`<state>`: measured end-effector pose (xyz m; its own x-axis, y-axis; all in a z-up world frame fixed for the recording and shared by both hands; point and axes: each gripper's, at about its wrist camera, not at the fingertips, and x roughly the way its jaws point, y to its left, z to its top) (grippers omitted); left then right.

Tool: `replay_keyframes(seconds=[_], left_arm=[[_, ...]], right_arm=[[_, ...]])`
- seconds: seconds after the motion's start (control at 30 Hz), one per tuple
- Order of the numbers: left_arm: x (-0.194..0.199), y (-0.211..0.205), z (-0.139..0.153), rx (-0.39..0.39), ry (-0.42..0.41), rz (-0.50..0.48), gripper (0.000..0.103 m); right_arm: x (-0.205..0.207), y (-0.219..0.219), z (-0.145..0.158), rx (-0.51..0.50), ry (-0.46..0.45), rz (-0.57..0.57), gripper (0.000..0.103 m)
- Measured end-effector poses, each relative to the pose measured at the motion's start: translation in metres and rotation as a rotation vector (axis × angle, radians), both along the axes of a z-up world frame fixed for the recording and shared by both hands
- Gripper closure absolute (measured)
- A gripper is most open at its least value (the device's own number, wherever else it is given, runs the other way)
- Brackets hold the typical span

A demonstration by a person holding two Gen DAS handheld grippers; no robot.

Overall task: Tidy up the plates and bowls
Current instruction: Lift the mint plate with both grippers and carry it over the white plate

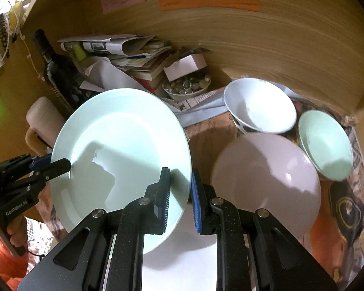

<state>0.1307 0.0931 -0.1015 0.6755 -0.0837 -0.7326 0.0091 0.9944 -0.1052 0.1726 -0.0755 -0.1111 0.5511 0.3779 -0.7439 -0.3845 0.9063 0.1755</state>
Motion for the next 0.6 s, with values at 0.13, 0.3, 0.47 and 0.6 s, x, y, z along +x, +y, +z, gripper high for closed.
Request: replay_keyframes(seconds=[0.13, 0.3, 0.47, 0.6], left_arm=[[-0.013, -0.012, -0.001, 0.009, -0.01, -0.019, 0.078], [-0.025, -0.028, -0.005, 0.015, -0.003, -0.05, 0.078], [-0.032, -0.044, -0.011, 0.037, 0.011, -0.081, 0.078], [-0.035, -0.053, -0.017, 0.038, 0.028, -0.105, 0.078]], right_arm=[[-0.012, -0.013, -0.006, 0.01, 0.007, -0.02, 0.088], [-0.029, -0.031, -0.014, 0.017, 0.015, -0.047, 0.088], [-0.043, -0.045, -0.022, 0.021, 0.024, -0.073, 0.088], [-0.052, -0.056, -0.03, 0.026, 0.037, -0.096, 0.088]])
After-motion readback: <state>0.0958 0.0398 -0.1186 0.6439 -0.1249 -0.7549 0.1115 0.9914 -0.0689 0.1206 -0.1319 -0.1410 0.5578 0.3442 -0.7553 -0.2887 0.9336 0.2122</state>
